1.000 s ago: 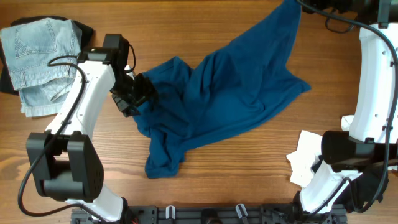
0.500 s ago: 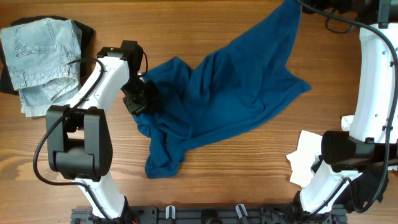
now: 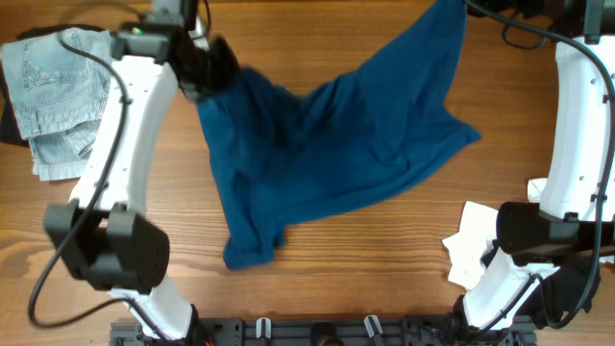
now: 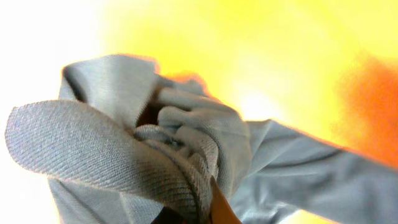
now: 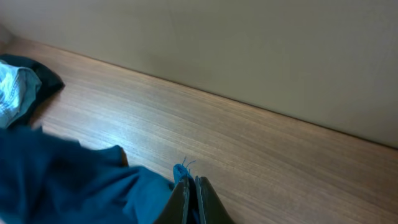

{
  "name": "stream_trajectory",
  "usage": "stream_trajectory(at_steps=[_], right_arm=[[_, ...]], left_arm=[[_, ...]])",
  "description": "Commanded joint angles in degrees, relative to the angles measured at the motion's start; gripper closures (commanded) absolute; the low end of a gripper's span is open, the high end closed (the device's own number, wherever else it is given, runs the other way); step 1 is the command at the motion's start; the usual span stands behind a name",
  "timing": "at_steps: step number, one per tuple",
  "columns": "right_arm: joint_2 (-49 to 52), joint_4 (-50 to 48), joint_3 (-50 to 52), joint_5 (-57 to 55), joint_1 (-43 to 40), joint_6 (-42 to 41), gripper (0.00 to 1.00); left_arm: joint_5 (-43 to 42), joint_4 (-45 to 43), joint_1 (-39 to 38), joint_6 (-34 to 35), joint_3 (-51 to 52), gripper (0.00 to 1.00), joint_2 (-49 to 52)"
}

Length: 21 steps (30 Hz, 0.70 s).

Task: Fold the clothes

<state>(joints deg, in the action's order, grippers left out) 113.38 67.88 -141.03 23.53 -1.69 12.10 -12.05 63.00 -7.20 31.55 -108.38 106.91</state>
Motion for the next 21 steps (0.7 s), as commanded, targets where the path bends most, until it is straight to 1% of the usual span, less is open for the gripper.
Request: stream_trajectory(at_steps=[1,6,10,12,14,16,18,19,21], right_arm=[[-1.3,-1.2,-0.3,0.2,-0.3,-1.8,0.96],[-1.3,-3.2,-0.3,-1.0,-0.6,-3.5,0.96],[-1.3,-4.2,-0.3,-1.0,-1.5,-4.1,0.96],[-1.3,-4.7,-0.3,-1.0,-2.1,-5.2,0.96],[-1.3,-5.1,-0.3,-1.0,-2.7,-6.3,0.96],[-1.3,-5.3,-0.3,-0.6,-2.9,-6.3,0.96],[-1.3,-5.3,-0.3,-0.6,-2.9,-6.3,0.95],[-1.3,-5.2,-0.3,-0.6,-2.9,-6.3,0.96],[-1.3,-4.9,-0.3,-0.6,-2.9,-6.3,0.96]], left_arm=[[6.8,0.9,0.7,-1.1,-8.9,0.96,-3.2],[6.9,0.5,3.5,-1.1,-12.1,0.96,-3.3],[6.0,-2.8,8.4,-1.1,-12.1,0.96,-3.3],[0.2,-5.2,10.6,-1.1,-12.1,0.96,-3.3],[-9.5,-6.3,11.8,-1.1,-12.1,0.96,-3.3],[-16.5,-5.7,11.9,-1.1,-12.1,0.96,-3.1],[-16.7,-2.3,11.6,-0.1,-12.1,0.96,-3.0],[-16.4,-0.5,11.6,0.9,-12.1,0.90,-2.9],[-15.7,4.3,11.6,1.0,-12.0,0.91,-2.5]])
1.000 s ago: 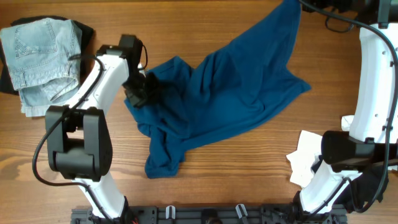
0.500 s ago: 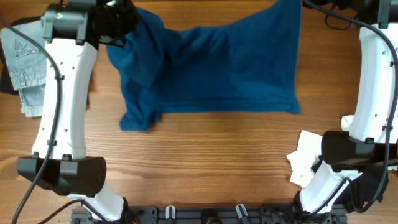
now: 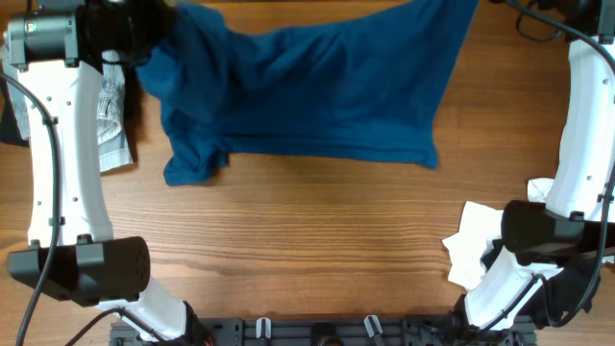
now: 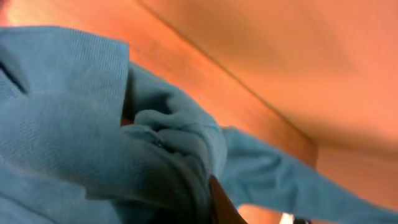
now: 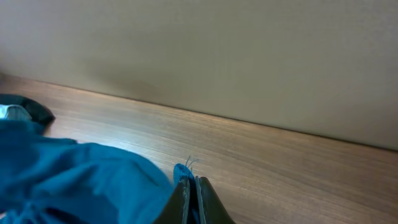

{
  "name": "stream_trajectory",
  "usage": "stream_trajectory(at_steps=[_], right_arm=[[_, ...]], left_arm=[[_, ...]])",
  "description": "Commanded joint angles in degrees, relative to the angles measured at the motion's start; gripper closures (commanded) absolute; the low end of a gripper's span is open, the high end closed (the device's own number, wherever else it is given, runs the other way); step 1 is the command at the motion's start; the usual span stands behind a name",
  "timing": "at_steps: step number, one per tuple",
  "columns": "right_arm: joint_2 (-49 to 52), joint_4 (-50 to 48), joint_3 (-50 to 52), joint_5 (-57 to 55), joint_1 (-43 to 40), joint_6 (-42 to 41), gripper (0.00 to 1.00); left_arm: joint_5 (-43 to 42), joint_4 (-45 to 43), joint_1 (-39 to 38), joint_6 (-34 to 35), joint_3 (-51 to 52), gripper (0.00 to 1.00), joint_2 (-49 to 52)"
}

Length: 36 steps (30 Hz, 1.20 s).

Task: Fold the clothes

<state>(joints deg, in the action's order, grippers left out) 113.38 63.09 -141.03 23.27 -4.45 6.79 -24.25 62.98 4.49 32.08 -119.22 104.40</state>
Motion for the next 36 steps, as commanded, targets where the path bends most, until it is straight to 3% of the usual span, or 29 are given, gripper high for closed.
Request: stream_trajectory(at_steps=[1,3,6,9,10,12,16,20,21,22,24,27,30,32,36], right_arm=[[-1.3,-0.1,-0.3,-0.3,-0.1,-1.0,0.96],[-1.3,-0.1,-0.3,-0.3,-0.1,-1.0,0.96],[-1.3,-0.1,-0.3,-0.3,-0.1,-1.0,0.96],[-1.3,-0.1,-0.3,-0.3,-0.1,-0.9,0.96],[-1.3,0.0,-0.3,-0.3,-0.1,-1.0,0.96],[-1.3,0.0,-0.3,-0.3,-0.1,-1.0,0.96],[-1.3,0.2,-0.3,-0.3,-0.1,-0.9,0.96],[-1.3,0.6,-0.3,-0.3,-0.1,-0.9,0.96],[-1.3,0.6,-0.3,0.0,-0.1,-1.0,0.96],[-1.3,0.7,-0.3,0.9,-0.1,-0.9,0.96],[-1.3,1.1,-0.3,3.1,-0.1,-0.9,0.96],[-1.3,2.1,-0.3,3.8,-0.1,-0.8,0.96],[-1.3,3.3,-0.3,3.8,-0.1,0.0,0.96],[-1.3,3.9,-0.3,3.8,-0.1,0.8,0.96],[-1.4,4.0,-0.3,3.8,-0.1,0.7,0.96]], left_arm=[[-2.2,6.9,-0.1,0.4,-1.1,0.90,0.2],[1.1,11.6,-0.1,-0.3,-1.0,0.89,0.5],[7.5,18.2,-0.2,-0.3,-1.0,0.75,0.8],[11.3,23.6,-0.2,-0.4,-1.0,0.82,1.0],[11.7,24.7,-0.2,-1.0,-1.0,0.76,1.0],[11.7,26.1,-0.3,-2.5,-1.0,0.96,1.0],[11.7,26.4,-1.9,-2.6,-0.7,0.94,1.8],[11.6,21.8,-8.5,-2.7,3.7,0.88,6.3],[11.5,19.7,-9.9,-2.7,4.3,0.82,7.6],[11.4,16.4,-11.5,-2.7,4.5,0.67,9.2],[10.8,9.2,-14.1,-2.7,4.5,0.61,13.0],[9.4,4.5,-14.3,-1.6,4.5,0.40,17.4],[7.6,3.2,-12.6,-1.7,4.5,0.36,21.4],[7.6,3.0,-10.8,-2.1,4.5,0.46,23.4],[7.8,0.6,-7.7,-3.2,4.5,0.47,25.7]])
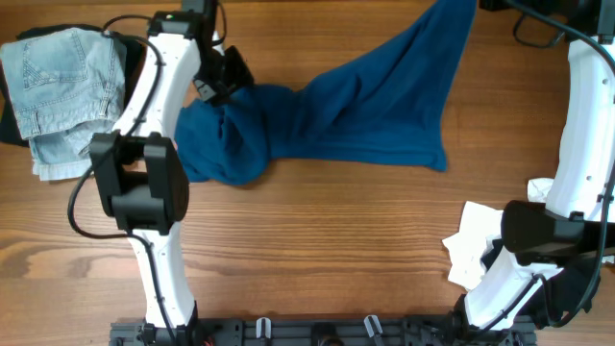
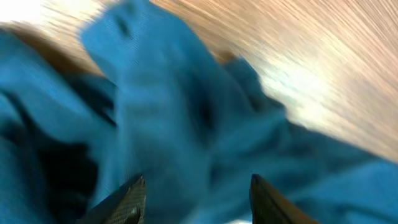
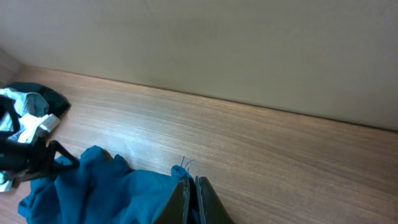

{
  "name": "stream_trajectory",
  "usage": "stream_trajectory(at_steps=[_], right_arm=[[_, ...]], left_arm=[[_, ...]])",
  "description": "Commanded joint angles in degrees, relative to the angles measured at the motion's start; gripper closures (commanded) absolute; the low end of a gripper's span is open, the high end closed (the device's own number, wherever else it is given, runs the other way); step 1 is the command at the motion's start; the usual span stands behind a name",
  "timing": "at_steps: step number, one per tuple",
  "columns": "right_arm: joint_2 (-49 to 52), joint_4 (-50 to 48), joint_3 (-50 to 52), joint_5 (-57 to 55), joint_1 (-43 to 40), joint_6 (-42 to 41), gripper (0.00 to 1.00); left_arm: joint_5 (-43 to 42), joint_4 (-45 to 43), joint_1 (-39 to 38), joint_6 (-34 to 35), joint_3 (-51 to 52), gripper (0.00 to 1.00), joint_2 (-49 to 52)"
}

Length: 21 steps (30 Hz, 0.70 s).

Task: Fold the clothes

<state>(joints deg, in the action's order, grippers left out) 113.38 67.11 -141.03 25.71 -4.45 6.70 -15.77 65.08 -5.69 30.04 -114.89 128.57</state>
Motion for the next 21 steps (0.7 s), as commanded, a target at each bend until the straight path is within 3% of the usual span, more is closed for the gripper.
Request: stream_trajectory(at_steps=[1,12,16,17,18,19,21], right_arm=[[-1.5,0.0,-0.3,1.4,-0.1,0.8,0.96],[-1.5,0.0,-0.3,1.4,-0.1,0.8,0.96],[-1.5,0.1,-0.3,1.4,-0.1,0.8,0.96],[-1.5,0.2,-0.3,1.4,-0.1,0.8,0.96],[-1.5,0.3,-0.3,1.4,-0.1,0.8,0.95],[-1.5,0.3,-0.3,1.4,-0.1,0.8,0.96],[-1.5,0.4,-0.3,1.4,-0.1,0.8,0.96]], left_arm=[[-0.7,-2.3,3.2,-1.2,0.2,0.46,1.6],[-2.3,-7.0,1.0,-1.3,0.2,0.42,4.7],[-4.2,-6.7,-0.4,-1.2,0.2,0.49,7.6],[-4.6,-6.7,-0.4,-1.2,0.2,0.54,8.1],[-4.6,-6.7,-0.5,-1.2,0.2,0.70,8.2],[-4.6,-6.7,-0.5,-1.2,0.2,0.96,8.3],[-4.6,-6.7,-0.5,-1.2,0.2,0.96,8.3]])
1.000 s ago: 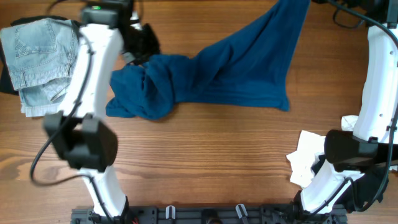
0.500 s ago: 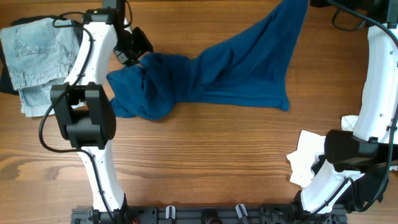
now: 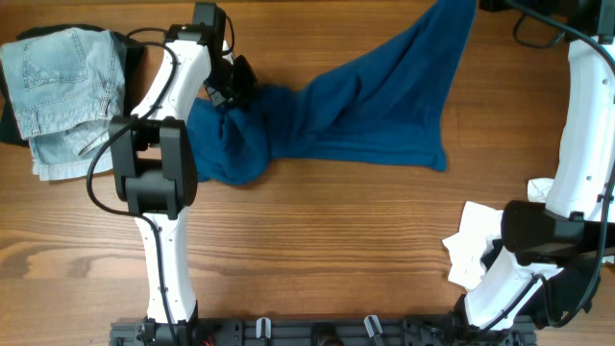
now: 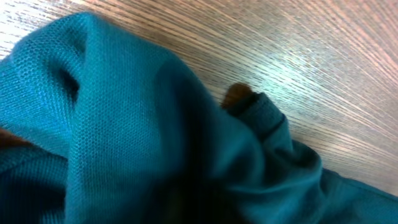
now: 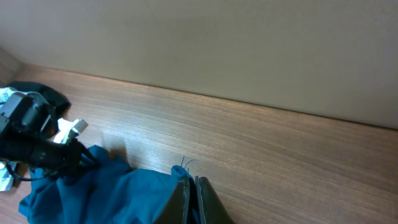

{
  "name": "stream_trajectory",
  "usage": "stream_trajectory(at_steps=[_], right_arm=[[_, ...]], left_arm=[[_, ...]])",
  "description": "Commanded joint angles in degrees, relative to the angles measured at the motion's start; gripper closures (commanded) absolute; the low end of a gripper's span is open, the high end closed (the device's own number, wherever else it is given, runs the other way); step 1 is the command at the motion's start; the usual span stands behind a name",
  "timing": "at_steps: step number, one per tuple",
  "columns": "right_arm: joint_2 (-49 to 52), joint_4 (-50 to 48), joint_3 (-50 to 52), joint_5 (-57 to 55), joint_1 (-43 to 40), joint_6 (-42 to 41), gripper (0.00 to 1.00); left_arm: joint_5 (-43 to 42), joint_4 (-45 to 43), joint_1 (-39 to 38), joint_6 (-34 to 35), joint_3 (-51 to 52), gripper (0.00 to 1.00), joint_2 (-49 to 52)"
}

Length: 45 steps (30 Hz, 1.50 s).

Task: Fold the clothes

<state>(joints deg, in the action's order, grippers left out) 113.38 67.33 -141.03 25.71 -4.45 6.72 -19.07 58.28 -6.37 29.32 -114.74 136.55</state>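
Note:
The blue shirt lies on the wooden table. It stretches from the far right corner down to a crumpled bunch at the left. My right gripper is shut on the shirt's corner at the far edge, with threads poking out above its tips. My left gripper is against the top of the bunch. In the left wrist view blue fabric fills the frame and hides the fingers, with bare wood beyond it.
Folded light denim jeans lie on a dark cloth at the far left, close to the left arm. A white cloth sits at the near right by the right arm's base. A beige wall runs behind the table.
My left gripper has moved a little farther back and into the bunched fabric. Its open fingers showed before; cloth now covers them. The shirt and the right gripper have not moved.
The shirt first hung between both shut grippers, its lower part on the table. Then the left gripper was at the far left with the shirt stretched along the back. Later the left fingers were open, the left end heaped on the table. Now they are buried in it.

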Motion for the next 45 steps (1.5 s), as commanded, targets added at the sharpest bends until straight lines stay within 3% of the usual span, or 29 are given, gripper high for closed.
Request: stream_trajectory(at_steps=[1,11,20,28,33,39,45], right_arm=[[-1.5,0.2,-0.3,1.4,-0.1,0.8,0.96],[-1.5,0.0,-0.3,0.9,-0.1,0.8,0.96],[-1.5,-0.6,-0.3,-0.4,-0.1,0.9,0.96],[-1.5,-0.9,-0.3,-5.7,-0.2,0.7,0.96],[-1.9,-4.4,-0.3,-7.5,-1.9,-2.4,0.96],[-7.2,-9.2,-0.4,-7.6,-3.1,-3.6,0.96],[-16.8,-8.7,-0.4,-7.5,-3.0,-2.8,0.96]], left_arm=[[-1.3,0.1,0.3,-0.5,0.0,0.96,0.3],[3.8,-3.5,0.2,-0.6,-2.4,0.96,-3.7],[7.3,-3.3,0.1,-3.7,-10.1,0.96,-19.8],[21.2,3.1,0.1,-8.2,-10.1,0.96,-31.9],[25.4,3.7,0.1,-10.9,-10.1,0.96,-34.2],[25.8,1.5,-0.2,-12.7,-10.1,0.96,-40.8],[34.0,1.6,-5.8,-16.3,-10.1,0.96,-51.3]])
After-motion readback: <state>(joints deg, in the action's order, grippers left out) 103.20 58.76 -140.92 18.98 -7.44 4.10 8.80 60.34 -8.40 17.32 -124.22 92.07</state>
